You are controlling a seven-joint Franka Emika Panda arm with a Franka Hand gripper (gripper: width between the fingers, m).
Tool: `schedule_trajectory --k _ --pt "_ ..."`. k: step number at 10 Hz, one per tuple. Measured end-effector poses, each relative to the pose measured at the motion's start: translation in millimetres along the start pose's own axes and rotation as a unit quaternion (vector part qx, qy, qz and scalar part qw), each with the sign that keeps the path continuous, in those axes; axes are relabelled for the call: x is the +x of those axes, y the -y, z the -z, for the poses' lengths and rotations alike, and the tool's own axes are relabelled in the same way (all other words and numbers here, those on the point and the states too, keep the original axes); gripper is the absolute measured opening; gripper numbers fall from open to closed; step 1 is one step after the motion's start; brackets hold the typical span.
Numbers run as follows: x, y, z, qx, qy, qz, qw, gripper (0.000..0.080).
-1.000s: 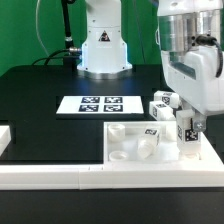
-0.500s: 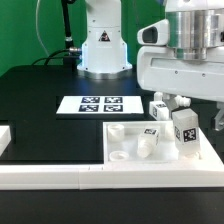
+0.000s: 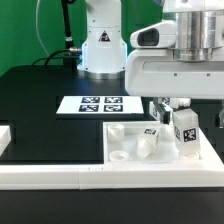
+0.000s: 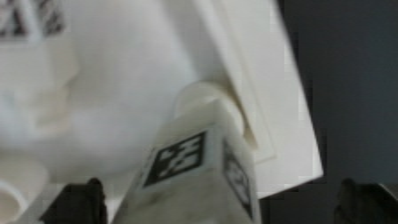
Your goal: Assemble one leg
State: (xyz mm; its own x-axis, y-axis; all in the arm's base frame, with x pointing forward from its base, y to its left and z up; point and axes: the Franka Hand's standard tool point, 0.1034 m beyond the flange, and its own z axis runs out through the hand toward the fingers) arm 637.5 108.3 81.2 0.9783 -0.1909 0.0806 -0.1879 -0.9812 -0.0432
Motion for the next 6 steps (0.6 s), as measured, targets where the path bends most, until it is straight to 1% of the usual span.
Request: schedule_trajectory --k 1,2,3,4,5,6 --pt "0.5 0.4 0.2 -0.003 -0.001 0.037 0.999 0.0649" --pt "0.5 0.0 0.1 -0.003 -0.001 0.025 1.000 0.0631" --pt "0.5 -0.1 0.1 -0.003 -0.001 0.013 1.000 0.0500" --pt "0.4 -0.1 0.0 -0.002 -0.001 0.002 1.000 0.0500" --pt "0.4 0.0 -0.1 -0.002 -0.001 -0.032 0.999 0.0315" --pt "0.3 0.0 -0.2 -0.002 -0.001 -0.058 0.998 0.0284"
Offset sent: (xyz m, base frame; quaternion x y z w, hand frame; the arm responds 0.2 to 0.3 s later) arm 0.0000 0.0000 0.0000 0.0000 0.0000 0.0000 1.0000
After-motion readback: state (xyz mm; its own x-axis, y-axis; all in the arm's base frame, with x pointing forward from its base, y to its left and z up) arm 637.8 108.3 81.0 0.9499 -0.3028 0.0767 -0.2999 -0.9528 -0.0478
